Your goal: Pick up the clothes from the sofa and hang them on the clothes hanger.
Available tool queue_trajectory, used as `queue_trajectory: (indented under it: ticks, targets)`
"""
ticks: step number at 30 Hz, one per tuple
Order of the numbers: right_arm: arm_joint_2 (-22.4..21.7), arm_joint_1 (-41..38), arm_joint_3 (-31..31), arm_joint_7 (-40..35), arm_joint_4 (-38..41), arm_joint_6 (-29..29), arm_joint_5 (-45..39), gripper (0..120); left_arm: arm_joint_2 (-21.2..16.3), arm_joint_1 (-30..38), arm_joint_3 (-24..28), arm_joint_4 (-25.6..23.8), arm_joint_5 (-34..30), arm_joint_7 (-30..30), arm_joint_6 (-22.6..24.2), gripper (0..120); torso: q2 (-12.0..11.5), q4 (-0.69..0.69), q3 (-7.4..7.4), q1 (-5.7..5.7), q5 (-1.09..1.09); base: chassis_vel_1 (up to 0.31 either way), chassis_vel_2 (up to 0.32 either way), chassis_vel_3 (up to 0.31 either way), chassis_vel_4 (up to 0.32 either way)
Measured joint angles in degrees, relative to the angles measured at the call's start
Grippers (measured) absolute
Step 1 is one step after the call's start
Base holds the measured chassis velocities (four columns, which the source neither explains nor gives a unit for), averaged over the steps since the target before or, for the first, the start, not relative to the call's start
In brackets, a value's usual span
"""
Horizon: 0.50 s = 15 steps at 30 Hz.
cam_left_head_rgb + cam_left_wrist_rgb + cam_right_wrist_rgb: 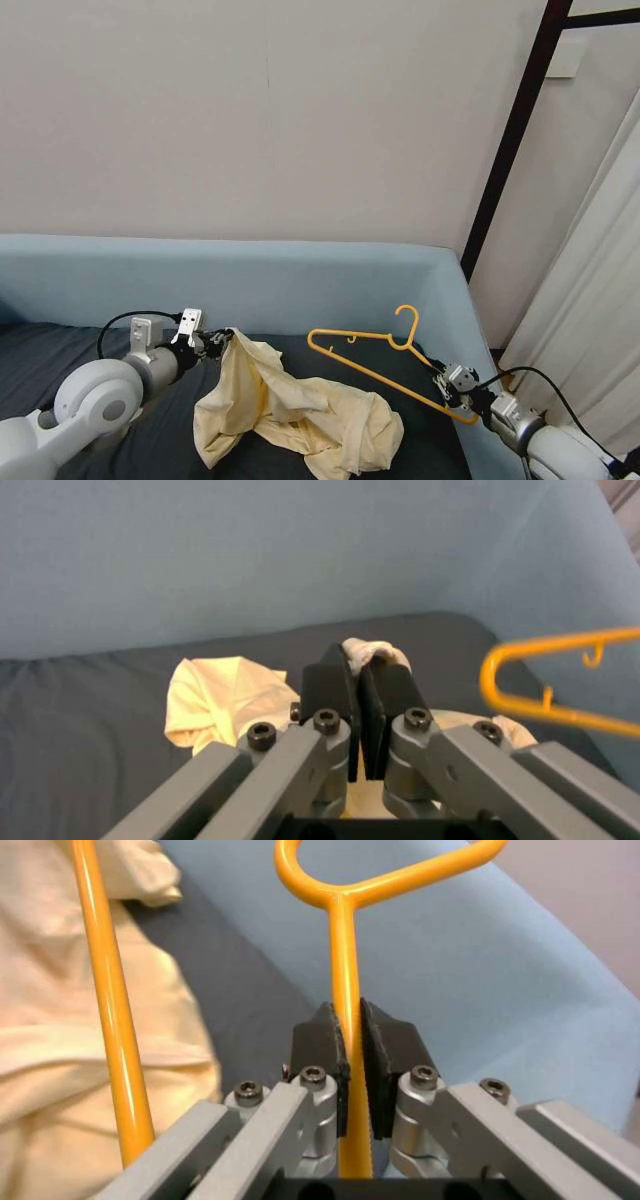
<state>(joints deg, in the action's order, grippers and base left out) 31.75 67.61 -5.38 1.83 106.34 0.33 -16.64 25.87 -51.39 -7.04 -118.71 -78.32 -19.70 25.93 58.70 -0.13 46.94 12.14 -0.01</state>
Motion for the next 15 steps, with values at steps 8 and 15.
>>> queue_trajectory:
  ticks: [8, 15]
  targets:
    - [1.6, 9.7, -1.6, -1.1, 8.2, 0.1, 5.2, 4, 0.0, 2.1, 1.9, -0.8, -0.5, -1.4, 1.0, 0, 0.0, 0.04, -0.01, -0.01, 0.01, 0.0, 0.0, 0.0, 0.0]
    - [4.3, 9.3, 1.7, -1.9, 8.7, -1.5, 7.1, 4, -0.1, 2.1, 2.8, -2.0, -0.5, -2.1, 1.5, 0, 0.0, 0.05, 0.0, 0.0, 0.02, 0.0, 0.0, 0.0, 0.0]
